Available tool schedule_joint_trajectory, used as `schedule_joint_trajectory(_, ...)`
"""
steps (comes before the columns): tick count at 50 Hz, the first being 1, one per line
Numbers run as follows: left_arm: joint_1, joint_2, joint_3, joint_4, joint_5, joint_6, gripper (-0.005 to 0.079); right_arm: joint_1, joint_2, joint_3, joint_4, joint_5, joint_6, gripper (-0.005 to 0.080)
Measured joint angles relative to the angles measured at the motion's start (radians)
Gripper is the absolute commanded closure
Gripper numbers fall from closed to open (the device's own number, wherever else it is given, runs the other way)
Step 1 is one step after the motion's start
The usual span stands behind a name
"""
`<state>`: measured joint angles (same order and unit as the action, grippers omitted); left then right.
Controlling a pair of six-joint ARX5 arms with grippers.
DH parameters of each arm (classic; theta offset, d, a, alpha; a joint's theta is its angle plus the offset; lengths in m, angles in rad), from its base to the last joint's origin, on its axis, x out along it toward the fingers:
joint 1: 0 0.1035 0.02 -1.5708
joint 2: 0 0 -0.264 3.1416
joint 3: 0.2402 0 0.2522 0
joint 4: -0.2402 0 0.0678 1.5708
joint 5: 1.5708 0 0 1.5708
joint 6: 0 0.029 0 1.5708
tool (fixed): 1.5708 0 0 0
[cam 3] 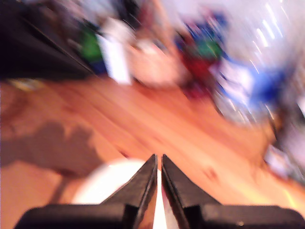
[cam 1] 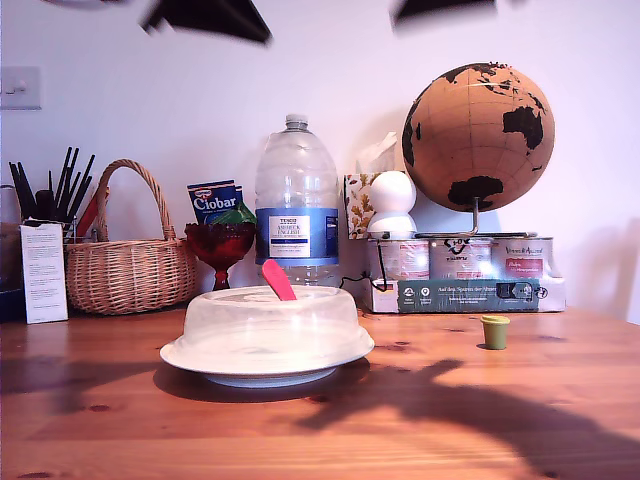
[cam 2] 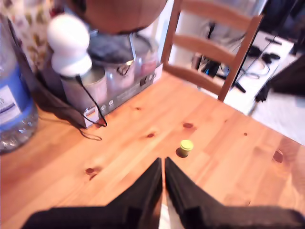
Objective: Lift the plastic dome with your left arm while removing the green coffee capsule from the plate using your right arm.
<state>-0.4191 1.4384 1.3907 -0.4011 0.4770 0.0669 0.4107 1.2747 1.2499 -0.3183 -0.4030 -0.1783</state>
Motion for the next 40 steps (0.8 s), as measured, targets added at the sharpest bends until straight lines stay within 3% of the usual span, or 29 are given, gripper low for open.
schedule_joint_trajectory(18, 0.0, -0.341, -0.277, 0.111, -0.039, -0.022, 0.0762, 0.109, -0.162, -0.06, -0.116, 0.126, 0.015, 0.0764)
schedule_joint_trajectory(32, -0.058, -0.48, -0.436, 0.113, -0.077, -0.051, 0.0762, 0.206, -0.314, -0.136, -0.179, 0.213, 0.047, 0.0764)
schedule_joint_trajectory(40, -0.091, -0.528, -0.464, 0.097, -0.079, -0.09, 0.0762, 0.244, -0.401, -0.174, -0.222, 0.227, 0.049, 0.0764)
